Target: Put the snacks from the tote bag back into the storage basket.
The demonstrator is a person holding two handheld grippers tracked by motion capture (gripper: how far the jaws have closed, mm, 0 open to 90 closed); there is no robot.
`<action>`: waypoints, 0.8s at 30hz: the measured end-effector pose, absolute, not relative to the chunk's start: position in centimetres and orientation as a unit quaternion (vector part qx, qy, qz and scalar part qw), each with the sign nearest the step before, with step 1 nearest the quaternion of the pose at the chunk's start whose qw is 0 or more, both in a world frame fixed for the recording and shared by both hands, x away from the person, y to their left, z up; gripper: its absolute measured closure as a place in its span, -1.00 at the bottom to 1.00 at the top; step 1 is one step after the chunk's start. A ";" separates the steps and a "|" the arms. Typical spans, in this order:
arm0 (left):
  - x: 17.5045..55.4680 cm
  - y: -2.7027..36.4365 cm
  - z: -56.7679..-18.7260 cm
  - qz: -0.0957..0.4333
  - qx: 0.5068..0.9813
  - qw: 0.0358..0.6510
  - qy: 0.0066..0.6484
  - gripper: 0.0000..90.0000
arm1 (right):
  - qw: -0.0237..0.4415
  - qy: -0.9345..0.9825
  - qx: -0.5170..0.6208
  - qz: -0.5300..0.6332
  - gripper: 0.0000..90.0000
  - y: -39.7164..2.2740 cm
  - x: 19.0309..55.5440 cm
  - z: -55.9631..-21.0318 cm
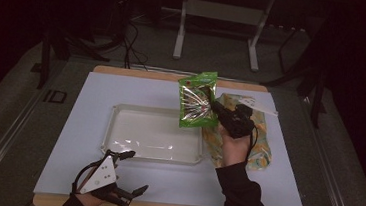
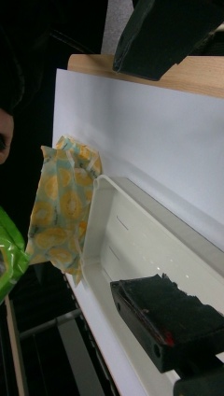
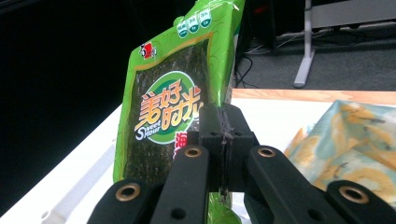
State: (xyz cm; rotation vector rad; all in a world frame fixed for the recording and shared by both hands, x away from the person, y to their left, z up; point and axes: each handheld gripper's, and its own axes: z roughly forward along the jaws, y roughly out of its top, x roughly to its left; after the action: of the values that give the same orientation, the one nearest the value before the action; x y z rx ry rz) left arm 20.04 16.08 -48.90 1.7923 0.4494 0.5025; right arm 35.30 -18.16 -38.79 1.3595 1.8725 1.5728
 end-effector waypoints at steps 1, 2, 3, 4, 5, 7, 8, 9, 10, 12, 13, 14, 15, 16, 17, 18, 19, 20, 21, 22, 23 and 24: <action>20.0 16.1 -48.9 0.215 0.765 0.576 0.192 -0.99 | 0.171 0.659 0.478 0.555 0.98 -17.9 35.2 -38.9; 20.0 16.1 -48.9 0.215 0.765 0.576 0.192 -0.99 | 0.170 0.660 0.477 0.555 0.98 -17.7 35.2 -39.0; 20.0 16.1 -48.9 0.217 0.764 0.576 0.193 -0.99 | 0.169 0.657 0.479 0.557 0.98 -17.4 35.1 -39.2; 20.0 16.2 -48.8 0.217 0.764 0.576 0.193 -0.99 | 0.167 0.657 0.478 0.559 0.98 -17.2 35.1 -39.3; 20.0 16.2 -48.8 0.217 0.763 0.577 0.195 -0.99 | 0.165 0.655 0.479 0.561 0.98 -16.9 35.0 -39.5; 20.0 16.2 -48.8 0.216 0.762 0.579 0.196 -0.99 | 0.158 0.653 0.479 0.565 0.98 -16.5 35.0 -39.8; 20.0 16.2 -48.8 0.217 0.762 0.578 0.195 -0.99 | 0.157 0.652 0.479 0.567 0.98 -16.3 34.9 -39.9; 20.0 16.2 -48.8 0.217 0.763 0.577 0.195 -0.99 | 0.157 0.652 0.480 0.566 0.98 -16.1 34.9 -40.0; 20.0 16.1 -48.8 0.217 0.763 0.577 0.195 -0.99 | 0.156 0.651 0.480 0.567 0.98 -16.0 34.9 -40.1; 20.0 16.2 -48.8 0.218 0.763 0.577 0.195 -0.99 | 0.151 0.641 0.484 0.576 0.98 -15.8 34.9 -40.3; 20.0 16.2 -48.8 0.218 0.763 0.577 0.194 -0.99 | 0.151 0.637 0.486 0.579 0.98 -15.8 34.8 -40.4; 20.0 16.2 -48.8 0.218 0.763 0.577 0.194 -0.99 | 0.150 0.636 0.486 0.581 0.98 -15.7 34.8 -40.5; 19.9 16.1 -48.8 0.218 0.763 0.577 0.194 -0.99 | 0.149 0.634 0.486 0.582 0.98 -15.6 34.8 -40.6; 19.9 16.1 -48.8 0.217 0.763 0.577 0.193 -0.99 | 0.148 0.637 0.485 0.580 0.98 -15.5 34.8 -40.8; 19.9 16.1 -48.8 0.218 0.763 0.577 0.192 -0.99 | 0.148 0.640 0.484 0.578 0.98 -15.4 34.8 -40.9; 19.9 16.1 -48.8 0.218 0.763 0.577 0.192 -0.99 | 0.149 0.640 0.485 0.577 0.98 -15.4 34.8 -41.2; 19.9 16.1 -48.8 0.218 0.763 0.577 0.193 -0.99 | 0.150 0.640 0.486 0.576 0.98 -15.4 34.8 -41.3; 19.9 16.1 -48.8 0.218 0.763 0.577 0.193 -0.99 | 0.153 0.643 0.485 0.573 0.98 -15.3 34.7 -41.5; 19.9 16.1 -48.8 0.218 0.763 0.577 0.193 -0.99 | 0.157 0.643 0.485 0.572 0.98 -15.3 34.7 -41.7; 19.9 16.2 -48.8 0.219 0.763 0.577 0.194 -0.99 | 0.157 0.641 0.487 0.572 0.98 -15.3 34.7 -41.9; 19.9 16.1 -48.8 0.219 0.763 0.577 0.193 -0.99 | 0.156 0.642 0.488 0.570 0.98 -15.3 34.7 -42.1; 19.9 16.1 -48.8 0.219 0.763 0.577 0.193 -0.99 | 0.157 0.642 0.489 0.569 0.98 -15.3 34.6 -42.3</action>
State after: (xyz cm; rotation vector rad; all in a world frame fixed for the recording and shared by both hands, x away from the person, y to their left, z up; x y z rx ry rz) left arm 19.92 16.14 -48.81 1.7862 0.4519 0.5124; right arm 34.63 -15.26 -42.32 1.4006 1.8387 1.6277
